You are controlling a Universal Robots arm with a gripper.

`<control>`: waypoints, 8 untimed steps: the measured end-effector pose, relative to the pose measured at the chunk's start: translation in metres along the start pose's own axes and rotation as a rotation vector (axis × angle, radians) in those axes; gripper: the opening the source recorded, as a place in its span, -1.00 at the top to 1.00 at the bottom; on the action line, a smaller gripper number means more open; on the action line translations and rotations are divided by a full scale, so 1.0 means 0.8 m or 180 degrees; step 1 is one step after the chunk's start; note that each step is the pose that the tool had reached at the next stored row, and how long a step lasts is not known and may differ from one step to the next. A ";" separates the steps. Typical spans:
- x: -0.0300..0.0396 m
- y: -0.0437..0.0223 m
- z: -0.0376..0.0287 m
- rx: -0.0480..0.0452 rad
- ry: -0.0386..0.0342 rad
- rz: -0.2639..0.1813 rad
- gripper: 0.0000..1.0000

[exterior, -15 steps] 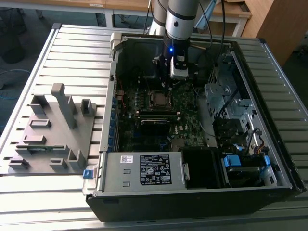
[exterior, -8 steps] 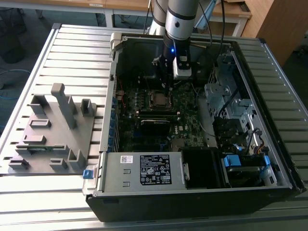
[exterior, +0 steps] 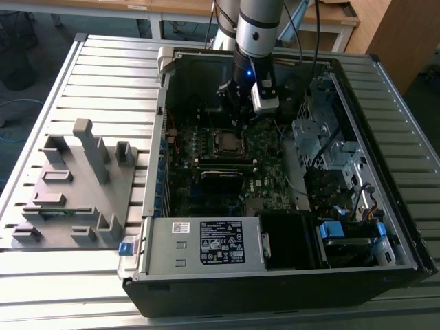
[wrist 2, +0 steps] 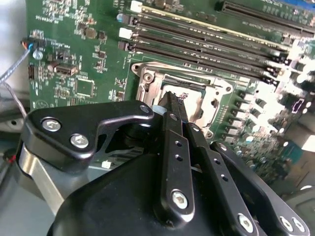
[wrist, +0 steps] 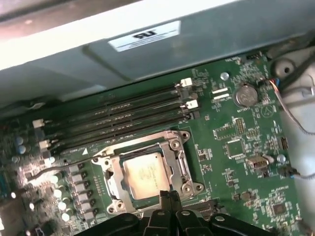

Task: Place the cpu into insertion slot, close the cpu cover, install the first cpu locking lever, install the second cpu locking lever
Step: 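Close the cpu cover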

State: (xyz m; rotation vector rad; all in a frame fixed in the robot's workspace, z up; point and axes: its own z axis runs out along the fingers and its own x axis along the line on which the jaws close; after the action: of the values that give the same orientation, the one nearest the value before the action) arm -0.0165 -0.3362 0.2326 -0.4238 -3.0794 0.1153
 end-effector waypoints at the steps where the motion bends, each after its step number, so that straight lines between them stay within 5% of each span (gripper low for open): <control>1: 0.0000 0.0000 0.0000 -0.0003 -0.0002 -0.0047 0.80; 8: 0.0000 0.0000 0.0003 -0.0034 -0.0015 -0.0335 0.80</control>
State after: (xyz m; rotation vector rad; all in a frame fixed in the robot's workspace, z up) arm -0.0165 -0.3362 0.2324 -0.2616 -3.1002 0.0974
